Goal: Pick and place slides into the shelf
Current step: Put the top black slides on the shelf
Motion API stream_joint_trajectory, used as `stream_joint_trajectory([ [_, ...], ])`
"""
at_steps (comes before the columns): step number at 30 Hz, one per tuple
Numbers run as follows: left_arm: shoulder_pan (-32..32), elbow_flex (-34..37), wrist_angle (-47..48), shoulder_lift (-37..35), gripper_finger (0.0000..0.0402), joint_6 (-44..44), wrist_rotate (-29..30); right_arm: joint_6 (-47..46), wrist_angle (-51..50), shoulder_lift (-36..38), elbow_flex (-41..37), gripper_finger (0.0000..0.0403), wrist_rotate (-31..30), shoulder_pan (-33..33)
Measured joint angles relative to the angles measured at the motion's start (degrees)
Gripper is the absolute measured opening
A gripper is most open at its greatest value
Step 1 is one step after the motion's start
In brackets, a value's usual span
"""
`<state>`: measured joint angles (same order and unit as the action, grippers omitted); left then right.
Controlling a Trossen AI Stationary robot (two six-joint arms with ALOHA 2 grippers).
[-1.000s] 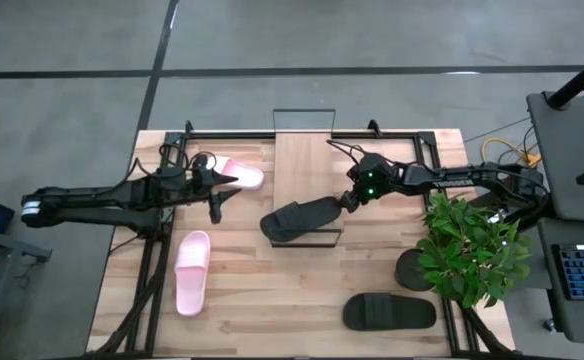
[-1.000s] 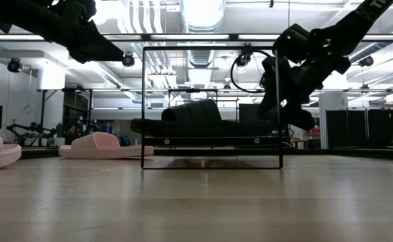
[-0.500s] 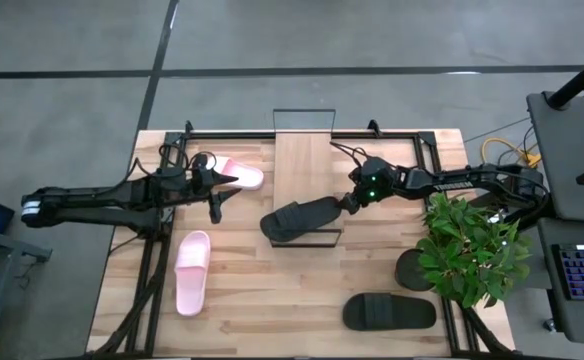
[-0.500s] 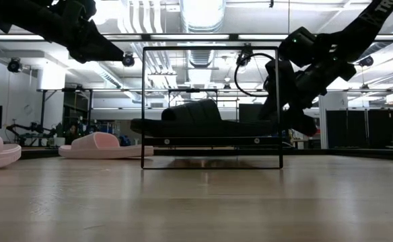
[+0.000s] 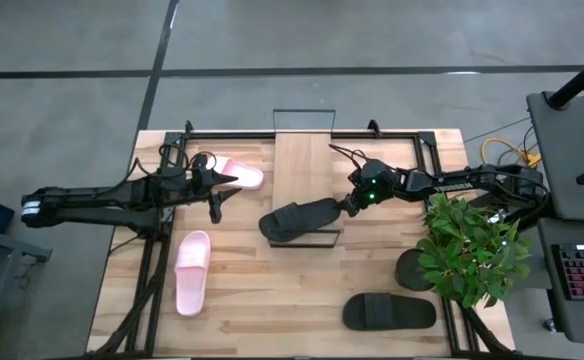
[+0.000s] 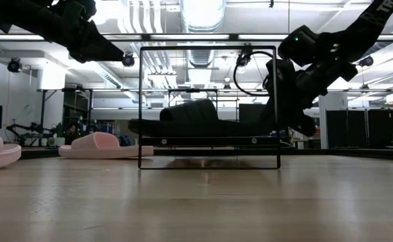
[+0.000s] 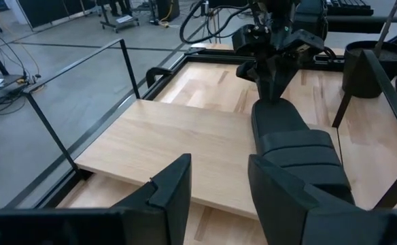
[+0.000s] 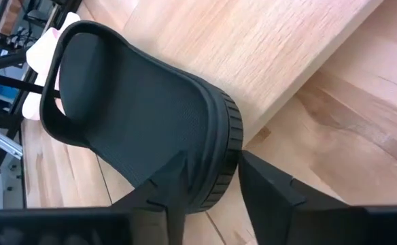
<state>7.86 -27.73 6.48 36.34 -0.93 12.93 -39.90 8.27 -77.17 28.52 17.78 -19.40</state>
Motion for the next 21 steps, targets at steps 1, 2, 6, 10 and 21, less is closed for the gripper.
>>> stream_joint_trajectory([
  [1,0.0,0.0,0.0,0.0,0.013,0.0,0.0,0.04,0.05,0.0,-0.11,0.0106,0.0,0.0],
  [2,0.0,0.0,0.0,0.0,0.013,-0.02,0.0,0.27,0.09,0.0,-0.27,0.0098,0.0,0.0],
  [6,0.0,0.0,0.0,0.0,0.013,-0.03,0.0,0.67,-0.12,0.0,-0.62,0.0071,0.02,0.01],
  [10,0.0,0.0,0.0,0.0,0.013,-0.98,0.11,0.46,-0.26,0.0,-0.64,0.005,0.12,0.04],
  [21,0.02,0.0,0.0,0.0,0.013,-1.01,2.4,-0.65,-0.62,0.66,-0.13,0.0039,1.74,2.69],
])
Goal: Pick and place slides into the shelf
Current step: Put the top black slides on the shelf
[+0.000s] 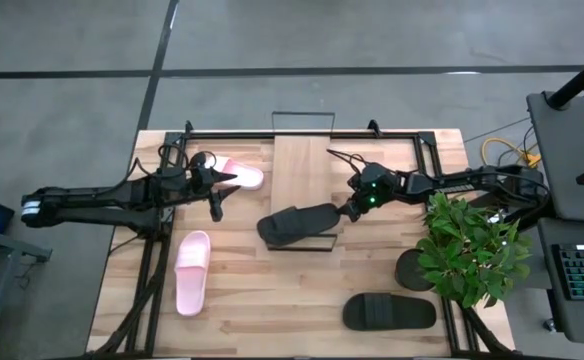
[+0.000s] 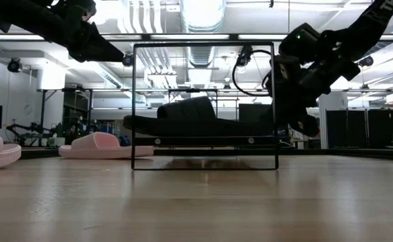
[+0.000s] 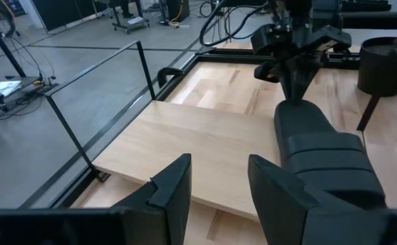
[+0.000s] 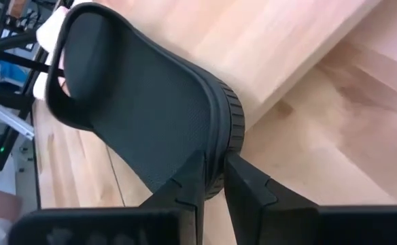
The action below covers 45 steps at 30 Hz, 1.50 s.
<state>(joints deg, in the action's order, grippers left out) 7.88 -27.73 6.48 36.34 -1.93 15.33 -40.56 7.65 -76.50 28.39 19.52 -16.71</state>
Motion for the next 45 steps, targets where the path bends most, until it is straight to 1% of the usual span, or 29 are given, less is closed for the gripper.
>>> stream_joint_trajectory([
  [6,-0.02,0.0,-0.02,0.0,0.013,0.0,0.0,-0.02,-0.96,1.68,0.91,0.0038,-1.41,1.34],
  [12,-0.02,0.0,0.0,0.0,0.013,0.0,-0.02,-3.61,-1.61,3.21,0.63,0.0038,-2.7,3.36],
  [22,-0.02,0.0,0.0,0.0,0.013,0.0,-0.02,-9.98,-3.54,3.38,0.6,0.0038,-4.58,7.88],
  [36,-0.01,0.02,-0.04,0.0,0.013,0.02,-0.02,-14.21,-4.6,5.11,1.13,0.0038,-6.17,13.26],
  [45,-0.01,0.02,-0.5,0.0,0.013,0.04,-0.03,-16.54,-7.31,6.51,1.13,0.0038,-7.71,16.11],
])
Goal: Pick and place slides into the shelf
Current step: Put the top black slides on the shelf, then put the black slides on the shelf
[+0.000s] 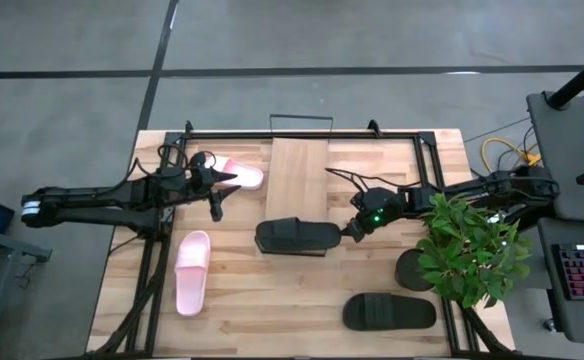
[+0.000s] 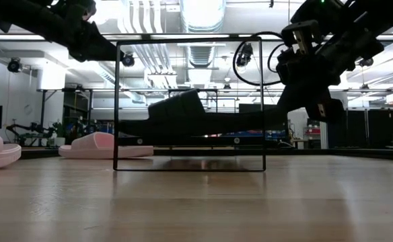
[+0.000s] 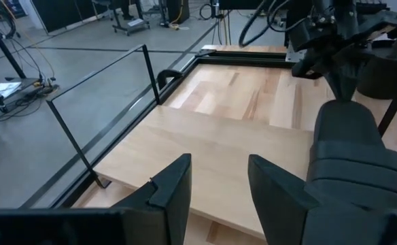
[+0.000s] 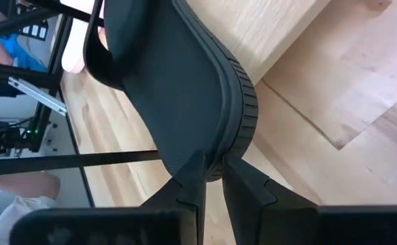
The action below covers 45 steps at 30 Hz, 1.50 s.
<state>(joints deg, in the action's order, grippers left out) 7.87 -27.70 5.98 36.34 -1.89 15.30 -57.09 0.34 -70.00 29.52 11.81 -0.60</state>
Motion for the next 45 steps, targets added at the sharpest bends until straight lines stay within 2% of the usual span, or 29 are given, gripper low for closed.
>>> stream_joint_trajectory([
  [14,0.01,0.02,-1.57,0.0,0.013,-0.02,0.0,-0.7,0.01,-0.11,0.02,0.0038,0.18,4.18],
  [20,0.0,0.02,-1.6,0.0,0.013,-0.02,0.0,3.73,0.56,-0.13,0.02,0.0038,-0.03,4.11],
  [24,-0.01,0.04,-2.05,0.0,0.013,-0.04,0.01,10.88,2.18,0.2,0.56,0.004,-4.92,3.99],
  [28,0.01,0.09,-4.7,-0.44,0.013,-0.07,-0.01,21.46,1.96,1.78,2.69,0.004,-12.43,3.96],
  [31,0.0,0.09,-5.45,-0.6,0.013,-0.02,-0.03,29.5,1.64,4.34,4.8,0.004,-15.77,3.81],
  [41,0.01,0.09,-5.63,1.38,0.013,1.42,-0.8,55.54,-0.44,17.81,13.21,0.0039,-16.43,2.84],
  [45,0.01,0.09,-6.53,2.02,0.013,1.4,-1.5,61.49,-0.37,22.22,14.2,0.0039,-16.71,2.61],
])
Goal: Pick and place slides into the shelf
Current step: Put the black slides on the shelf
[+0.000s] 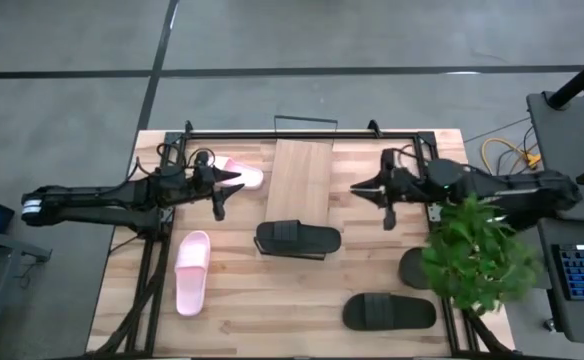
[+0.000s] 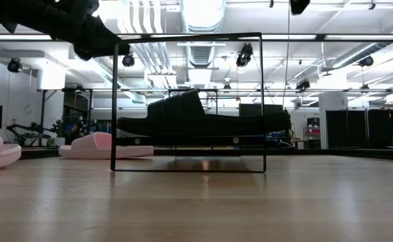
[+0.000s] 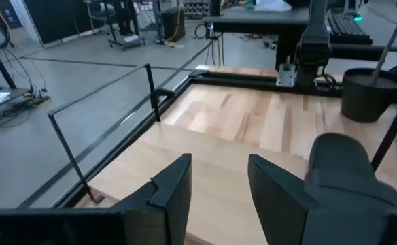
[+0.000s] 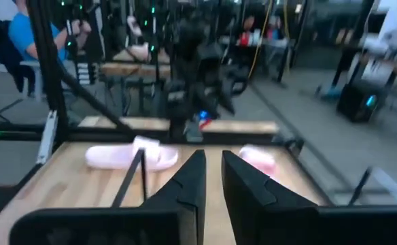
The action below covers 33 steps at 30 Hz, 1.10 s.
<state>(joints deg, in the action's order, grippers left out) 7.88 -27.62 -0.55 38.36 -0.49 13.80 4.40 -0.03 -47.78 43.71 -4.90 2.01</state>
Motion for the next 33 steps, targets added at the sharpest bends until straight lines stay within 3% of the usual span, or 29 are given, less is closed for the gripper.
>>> stream_joint_trajectory([
  [5,-0.01,0.0,-2.36,0.23,0.013,-1.37,-0.03,3.62,-0.16,2.98,1.46,0.0038,-4.23,-0.98],
  [9,-0.01,0.0,-2.83,0.24,0.013,-1.41,-0.04,5.42,-1.7,3.19,4.44,0.0038,-3.88,-2.47],
  [20,-0.03,0.0,-3.53,0.23,0.013,-1.87,-0.53,8.92,-14.03,-3.2,20.71,0.0038,-3.71,-4.77],
  [27,-0.06,0.0,-4.48,0.23,0.013,-1.95,-5.94,11.12,-26.71,-6.69,31.69,0.0042,-3.98,-4.65],
  [31,-0.04,0.0,-8.07,0.24,0.013,-4.8,-7.32,12.4,-27.2,-7.68,35.36,0.0048,-5.41,-4.67],
  [33,-0.04,-0.01,-11.32,0.63,0.013,-7.57,-11.41,12.39,-27.16,-7.96,36.71,0.005,-5.95,-4.67],
])
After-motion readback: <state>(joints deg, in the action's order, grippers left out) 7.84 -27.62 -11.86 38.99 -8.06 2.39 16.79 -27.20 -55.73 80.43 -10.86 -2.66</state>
